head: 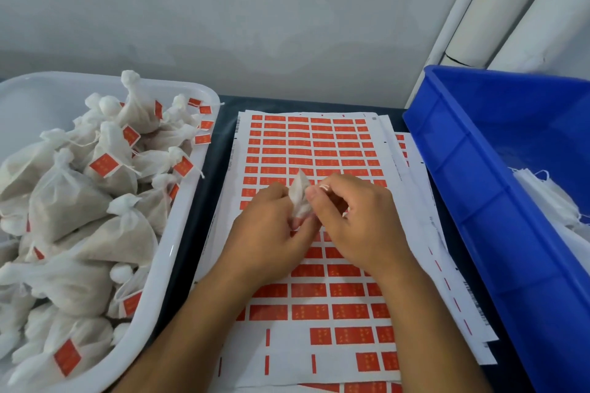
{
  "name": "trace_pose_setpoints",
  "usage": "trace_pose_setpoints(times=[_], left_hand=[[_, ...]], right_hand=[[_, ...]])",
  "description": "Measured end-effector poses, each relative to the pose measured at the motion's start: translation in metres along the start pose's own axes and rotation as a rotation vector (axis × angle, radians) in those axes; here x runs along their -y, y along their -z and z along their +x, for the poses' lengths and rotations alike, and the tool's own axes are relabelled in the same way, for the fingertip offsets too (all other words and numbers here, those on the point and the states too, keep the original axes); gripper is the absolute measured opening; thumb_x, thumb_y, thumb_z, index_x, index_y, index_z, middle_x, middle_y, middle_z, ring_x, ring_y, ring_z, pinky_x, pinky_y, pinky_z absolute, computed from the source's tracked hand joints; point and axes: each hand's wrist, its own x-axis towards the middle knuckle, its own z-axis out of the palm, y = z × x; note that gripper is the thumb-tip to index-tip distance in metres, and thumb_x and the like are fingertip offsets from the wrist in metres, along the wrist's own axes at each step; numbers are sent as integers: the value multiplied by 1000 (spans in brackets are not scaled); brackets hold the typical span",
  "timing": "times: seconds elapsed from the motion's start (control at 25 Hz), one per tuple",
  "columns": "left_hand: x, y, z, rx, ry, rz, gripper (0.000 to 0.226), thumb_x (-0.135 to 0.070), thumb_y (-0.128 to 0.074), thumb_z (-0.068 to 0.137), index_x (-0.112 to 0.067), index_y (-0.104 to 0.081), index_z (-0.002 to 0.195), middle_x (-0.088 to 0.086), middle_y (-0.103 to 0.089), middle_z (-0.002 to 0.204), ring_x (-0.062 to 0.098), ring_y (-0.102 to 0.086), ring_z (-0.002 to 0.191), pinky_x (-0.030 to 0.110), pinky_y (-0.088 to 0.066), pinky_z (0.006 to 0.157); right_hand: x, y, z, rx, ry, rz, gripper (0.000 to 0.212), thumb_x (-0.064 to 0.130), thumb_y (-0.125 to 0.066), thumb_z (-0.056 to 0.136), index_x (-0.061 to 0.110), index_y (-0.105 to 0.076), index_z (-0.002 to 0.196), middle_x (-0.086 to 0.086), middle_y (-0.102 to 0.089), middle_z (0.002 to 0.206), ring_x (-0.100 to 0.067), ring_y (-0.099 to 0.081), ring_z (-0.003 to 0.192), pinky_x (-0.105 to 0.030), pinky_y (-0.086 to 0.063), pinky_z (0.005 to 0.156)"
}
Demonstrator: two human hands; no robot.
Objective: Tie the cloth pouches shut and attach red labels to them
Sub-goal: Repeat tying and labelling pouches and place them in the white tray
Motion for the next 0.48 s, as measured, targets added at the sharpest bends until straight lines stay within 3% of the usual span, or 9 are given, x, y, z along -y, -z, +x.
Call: trace_pose_setpoints(times=[0.2,0.28,0.36,0.48], left_hand=[[-1,-6,-3,20,-150,41,33,-52,-35,99,-35,-62,103,-22,-59,100,3,-57,91,18,-51,75],[-4,-7,-4,38,-182,-40,30,-48,-31,102,-39,-59,109,-27,-58,99,-2,-58,99,10,-48,77],[-5,-8,-5,62,-172,-113,34,-48,-26,104,-41,-59,110,-28,-59,104,-8,-56,105,6,-44,78],[-4,-7,-4,92,-135,-221,45,-48,-21,108,-41,-64,99,-28,-61,115,-4,-58,111,18,-50,88]], right_hand=[[8,6,-1,59,32,117,19,48,-56,99,37,-69,90,21,-65,85,-5,-64,87,-13,-54,72],[6,7,-1,86,23,95,22,48,-61,98,32,-76,96,21,-62,90,-6,-61,90,-15,-52,77],[1,10,1,89,6,106,23,46,-63,97,29,-78,101,21,-61,99,-7,-58,101,-14,-48,86],[-2,12,2,218,-60,215,28,51,-53,100,36,-72,114,25,-64,120,0,-57,119,-8,-46,94]])
